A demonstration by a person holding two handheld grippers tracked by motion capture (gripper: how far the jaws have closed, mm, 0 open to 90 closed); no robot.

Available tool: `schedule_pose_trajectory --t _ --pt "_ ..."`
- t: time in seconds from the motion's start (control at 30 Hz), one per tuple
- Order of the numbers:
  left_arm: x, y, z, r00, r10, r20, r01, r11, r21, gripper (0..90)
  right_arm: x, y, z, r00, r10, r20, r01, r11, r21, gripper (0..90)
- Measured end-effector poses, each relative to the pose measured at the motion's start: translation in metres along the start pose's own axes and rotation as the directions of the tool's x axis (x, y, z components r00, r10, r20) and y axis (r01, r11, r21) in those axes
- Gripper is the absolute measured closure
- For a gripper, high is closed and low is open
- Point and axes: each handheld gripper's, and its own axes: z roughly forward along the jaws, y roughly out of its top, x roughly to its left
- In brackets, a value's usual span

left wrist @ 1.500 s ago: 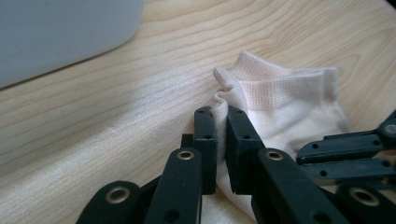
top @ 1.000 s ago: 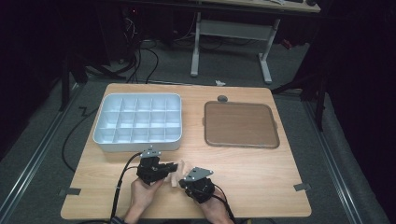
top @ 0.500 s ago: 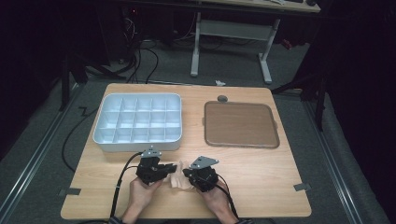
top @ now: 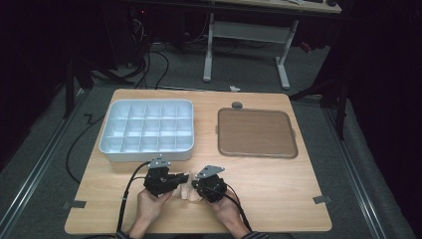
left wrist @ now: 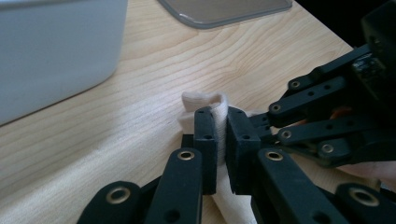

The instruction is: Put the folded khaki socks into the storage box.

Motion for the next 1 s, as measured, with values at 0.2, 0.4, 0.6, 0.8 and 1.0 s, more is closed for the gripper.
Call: schedule_pose_trajectory --t 0.2,0.4,0.6,0.8,1.0 --pt "-0.001 -0.001 -0.001 0.9996 0.025 0.011 -0.024 0.9986 -0.046 85.0 0.004 0.003 0.006 0.9995 -0.032 0.003 0.032 0.999 -0.009 89.9" --pt "-0.006 0.005 0.005 0.9988 0.048 0.004 -0.048 0.9988 -0.011 84.9 -0.002 0.002 0.007 0.9991 0.000 -0.044 -0.001 1.000 -0.013 89.9" --pt "-0.004 0.005 0.006 0.9995 0.033 -0.002 -0.033 0.9994 -0.008 85.0 0.002 0.002 0.002 0.9996 -0.029 -0.008 0.029 0.999 -0.036 89.1" --pt "-0.003 0.006 0.002 0.9994 0.029 -0.019 -0.029 0.9996 -0.005 85.1 0.001 0.000 -0.018 0.9999 -0.011 0.009 0.012 0.996 -0.086 84.3" --pt "-0.004 0.006 0.003 0.9993 0.027 -0.027 -0.027 0.9996 -0.004 85.0 -0.010 -0.008 -0.035 0.9981 0.037 0.049 -0.032 0.994 -0.106 79.3"
